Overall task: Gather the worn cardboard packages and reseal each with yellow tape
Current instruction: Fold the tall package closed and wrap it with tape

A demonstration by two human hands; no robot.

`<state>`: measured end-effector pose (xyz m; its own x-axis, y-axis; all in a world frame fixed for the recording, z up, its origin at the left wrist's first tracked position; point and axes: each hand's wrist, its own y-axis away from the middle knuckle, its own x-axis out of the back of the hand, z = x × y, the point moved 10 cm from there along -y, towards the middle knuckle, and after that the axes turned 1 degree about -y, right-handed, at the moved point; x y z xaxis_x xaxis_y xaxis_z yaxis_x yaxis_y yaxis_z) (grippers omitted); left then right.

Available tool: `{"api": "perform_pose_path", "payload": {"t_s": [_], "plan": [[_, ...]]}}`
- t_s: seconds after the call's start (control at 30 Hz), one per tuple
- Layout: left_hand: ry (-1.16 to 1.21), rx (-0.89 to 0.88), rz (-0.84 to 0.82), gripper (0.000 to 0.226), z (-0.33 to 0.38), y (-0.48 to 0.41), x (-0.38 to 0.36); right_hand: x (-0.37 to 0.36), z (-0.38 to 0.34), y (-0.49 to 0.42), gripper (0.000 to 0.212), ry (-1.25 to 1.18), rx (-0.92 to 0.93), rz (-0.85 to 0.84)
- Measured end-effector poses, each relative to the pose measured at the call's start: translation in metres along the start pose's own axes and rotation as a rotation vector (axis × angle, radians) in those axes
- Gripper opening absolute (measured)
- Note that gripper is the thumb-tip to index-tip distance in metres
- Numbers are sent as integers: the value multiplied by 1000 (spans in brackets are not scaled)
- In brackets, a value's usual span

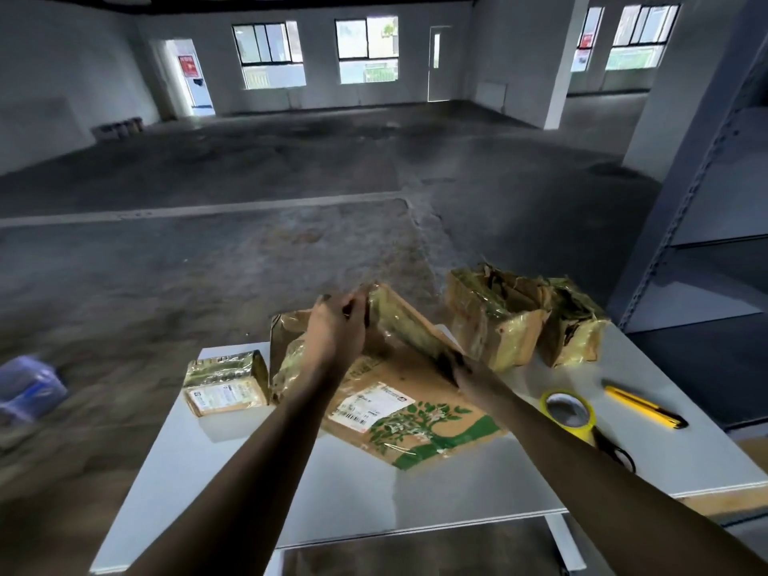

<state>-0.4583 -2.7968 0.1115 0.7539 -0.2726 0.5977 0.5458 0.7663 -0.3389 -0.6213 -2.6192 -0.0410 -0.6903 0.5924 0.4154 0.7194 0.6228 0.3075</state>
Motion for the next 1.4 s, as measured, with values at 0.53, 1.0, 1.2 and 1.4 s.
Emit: {"api": "perform_pose_path", "payload": {"t_s": [0.53,1.0,1.2,1.4], "plan": [[0,600,-331,149,-73,20,-49,29,-51,5,121,-334,46,44],[-473,408,-267,131,-54,18,-30,11,-90,18,112,231,95,204],[-421,408,-210,144,-89,-4,-49,7,-91,-2,108,401,95,274],[-496,331,-167,100,-89,-16,-45,15,-95,-7,68,384,153,294]]}}
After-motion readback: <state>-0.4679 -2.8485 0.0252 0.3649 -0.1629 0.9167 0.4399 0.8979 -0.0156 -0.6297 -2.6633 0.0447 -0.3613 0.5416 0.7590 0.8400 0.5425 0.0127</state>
